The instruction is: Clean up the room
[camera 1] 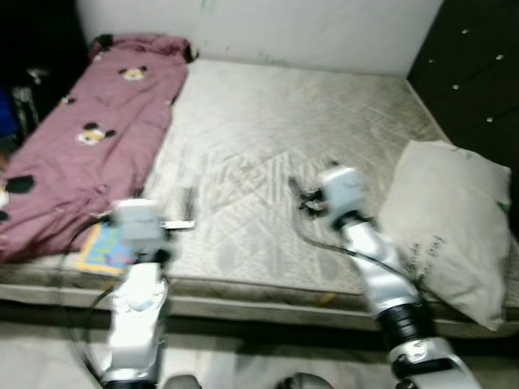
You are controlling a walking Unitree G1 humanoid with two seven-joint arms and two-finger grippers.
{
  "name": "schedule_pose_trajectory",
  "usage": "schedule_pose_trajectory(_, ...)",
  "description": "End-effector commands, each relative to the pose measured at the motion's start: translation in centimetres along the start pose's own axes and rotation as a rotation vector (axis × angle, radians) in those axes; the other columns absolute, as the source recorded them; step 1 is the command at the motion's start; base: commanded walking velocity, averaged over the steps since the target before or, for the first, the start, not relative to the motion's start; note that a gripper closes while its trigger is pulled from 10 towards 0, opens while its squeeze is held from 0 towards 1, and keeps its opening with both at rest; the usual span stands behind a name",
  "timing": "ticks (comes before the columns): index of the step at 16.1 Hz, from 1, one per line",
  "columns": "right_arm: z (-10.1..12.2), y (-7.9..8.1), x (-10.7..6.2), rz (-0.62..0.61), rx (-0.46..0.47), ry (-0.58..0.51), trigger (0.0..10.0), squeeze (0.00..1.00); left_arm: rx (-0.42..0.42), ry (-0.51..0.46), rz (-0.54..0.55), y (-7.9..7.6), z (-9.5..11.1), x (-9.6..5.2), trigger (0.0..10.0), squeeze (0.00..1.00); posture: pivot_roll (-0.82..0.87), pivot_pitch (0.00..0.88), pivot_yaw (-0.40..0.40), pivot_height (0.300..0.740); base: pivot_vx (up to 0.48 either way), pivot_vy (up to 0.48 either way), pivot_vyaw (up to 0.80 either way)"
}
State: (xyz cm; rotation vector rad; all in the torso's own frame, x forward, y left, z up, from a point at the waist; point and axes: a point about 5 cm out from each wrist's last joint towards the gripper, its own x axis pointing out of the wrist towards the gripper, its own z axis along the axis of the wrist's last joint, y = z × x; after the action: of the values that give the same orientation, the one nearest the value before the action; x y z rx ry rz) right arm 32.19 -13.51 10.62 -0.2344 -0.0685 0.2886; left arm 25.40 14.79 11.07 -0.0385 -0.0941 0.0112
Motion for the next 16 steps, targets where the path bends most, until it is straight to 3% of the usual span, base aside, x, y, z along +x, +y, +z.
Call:
schedule_pose_trajectory(1,0.83,1.13,0.58,0.028,0.014,-0.033,10.0,0.00,0.028,0.003,0.059,1.28,0.09,0.02,10.0,0.00,0.04,0.000,-0.061,0.740,0.000,0.000,0.00)
schedule_pose_trajectory(8,0.72,1.17,0.53,0.027,0.005,-0.032,10.0,0.00,0.048,0.017,0.060,1.16,-0.06,0.16,10.0,0.00,0.04,0.000,-0.060,0.740,0.000,0.000,0.00)
schedule_pose_trajectory(16,0.71,1.10,0.55,0.022,0.026,-0.033,10.0,0.00,0.044,0.013,0.054,1.05,0.00,0.23,10.0,0.00,0.04,0.000,-0.061,0.740,0.000,-0.305,0.00)
